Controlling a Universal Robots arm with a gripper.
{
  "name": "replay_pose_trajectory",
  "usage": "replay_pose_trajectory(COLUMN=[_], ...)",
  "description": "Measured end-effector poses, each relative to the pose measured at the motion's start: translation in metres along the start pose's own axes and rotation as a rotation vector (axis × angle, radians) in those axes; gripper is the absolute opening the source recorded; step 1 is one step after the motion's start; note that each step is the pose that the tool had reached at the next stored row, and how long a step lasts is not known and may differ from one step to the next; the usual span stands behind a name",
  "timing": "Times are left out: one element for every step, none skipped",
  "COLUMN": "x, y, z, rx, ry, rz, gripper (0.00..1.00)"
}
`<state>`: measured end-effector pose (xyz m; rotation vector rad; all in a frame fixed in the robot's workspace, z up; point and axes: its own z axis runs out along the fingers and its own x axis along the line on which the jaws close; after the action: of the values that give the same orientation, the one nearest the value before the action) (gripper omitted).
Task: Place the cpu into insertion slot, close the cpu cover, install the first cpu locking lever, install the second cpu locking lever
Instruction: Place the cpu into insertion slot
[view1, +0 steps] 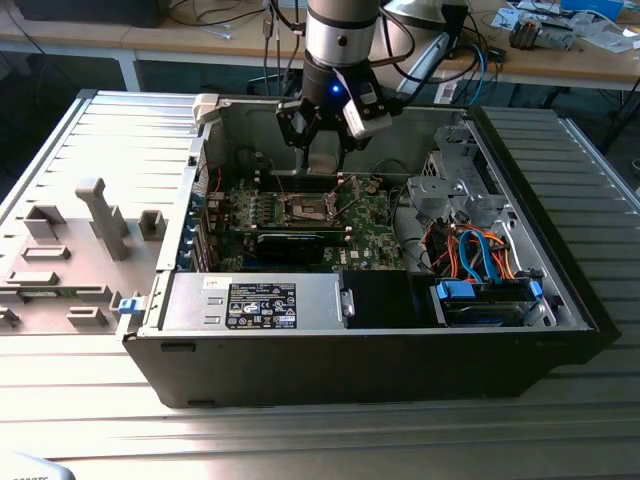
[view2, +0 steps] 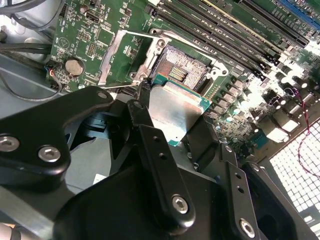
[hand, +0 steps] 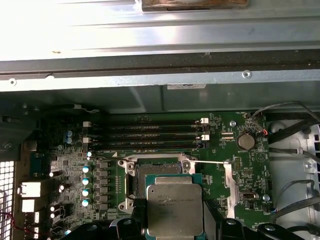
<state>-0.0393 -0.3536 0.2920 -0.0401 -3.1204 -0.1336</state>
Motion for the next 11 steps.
replay_pose_trajectory(x=[0.0,0.0,0.0,0.0,0.0,0.0,0.0,0.0,0.0,-0.0001,-0.0001], y=[0.0,0.0,-0.0001,-0.0001,-0.0001,-0.0001,-0.0002,-0.0002,-0.0002,-0.0003,-0.0003], z=[0.0001,0.0005,0.0007,0.0009,0.0013,0.0015,0.0018,0.0021,0.0024,0.003,0.0037], rx=[-0.0001,-0.0001,0.0,0.0,0.0,-0.0001,-0.0001,0.0,0.0,0.0,-0.0001], ry=[0.0,0.0,0.0001,0.0,0.0,0.0,0.0,0.0,0.0001,0.0,0.0], rz=[0.0,0.0,0.0,0.0,0.0,0.0,0.0,0.0,0.0,0.0,0.0], gripper=[0.54,0.54,0.54,0.54,0.54,0.54,0.54,0.54,0.54,0.54,0.54])
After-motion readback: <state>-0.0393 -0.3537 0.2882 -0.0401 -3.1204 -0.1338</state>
